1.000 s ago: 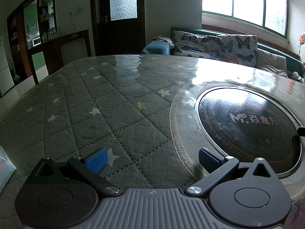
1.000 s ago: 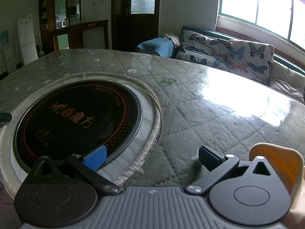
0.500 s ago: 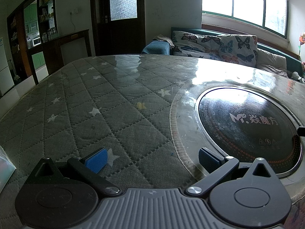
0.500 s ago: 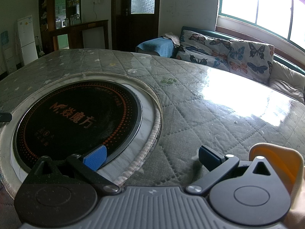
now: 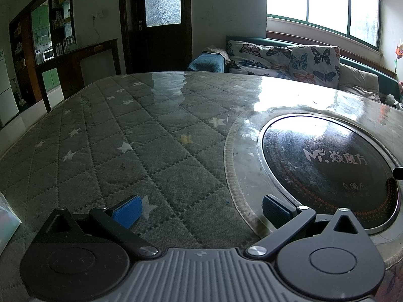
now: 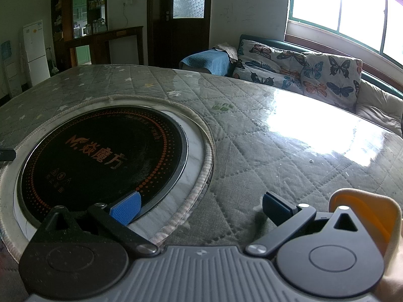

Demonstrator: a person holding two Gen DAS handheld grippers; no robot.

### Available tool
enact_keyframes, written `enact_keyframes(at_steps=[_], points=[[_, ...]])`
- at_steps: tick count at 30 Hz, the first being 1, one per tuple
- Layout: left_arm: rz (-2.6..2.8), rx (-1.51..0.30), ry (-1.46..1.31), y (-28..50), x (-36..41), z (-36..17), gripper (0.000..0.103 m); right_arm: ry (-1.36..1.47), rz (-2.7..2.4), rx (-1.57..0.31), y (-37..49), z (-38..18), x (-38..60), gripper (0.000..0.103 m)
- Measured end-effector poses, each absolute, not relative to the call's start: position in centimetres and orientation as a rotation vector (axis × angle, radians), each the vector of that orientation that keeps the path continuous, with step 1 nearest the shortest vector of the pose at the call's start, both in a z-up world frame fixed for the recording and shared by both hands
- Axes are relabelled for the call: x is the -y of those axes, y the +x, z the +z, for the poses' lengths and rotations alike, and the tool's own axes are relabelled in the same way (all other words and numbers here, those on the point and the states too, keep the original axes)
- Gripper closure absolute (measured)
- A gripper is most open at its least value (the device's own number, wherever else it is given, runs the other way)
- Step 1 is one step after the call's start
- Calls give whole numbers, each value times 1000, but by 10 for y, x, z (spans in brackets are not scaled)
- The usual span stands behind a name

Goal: Fold clothes

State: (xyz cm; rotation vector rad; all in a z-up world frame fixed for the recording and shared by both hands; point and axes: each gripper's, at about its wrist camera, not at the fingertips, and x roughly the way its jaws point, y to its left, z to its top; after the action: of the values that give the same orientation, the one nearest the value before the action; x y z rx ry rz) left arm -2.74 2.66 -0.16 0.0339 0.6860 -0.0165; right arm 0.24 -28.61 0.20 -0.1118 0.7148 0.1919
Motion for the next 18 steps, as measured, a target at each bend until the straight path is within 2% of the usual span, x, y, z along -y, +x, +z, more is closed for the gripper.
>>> enact_keyframes(at_steps=[18], points=[[-17,-685,35,-28,-28,-1,0,-112,192,-715,2,2,286,0]])
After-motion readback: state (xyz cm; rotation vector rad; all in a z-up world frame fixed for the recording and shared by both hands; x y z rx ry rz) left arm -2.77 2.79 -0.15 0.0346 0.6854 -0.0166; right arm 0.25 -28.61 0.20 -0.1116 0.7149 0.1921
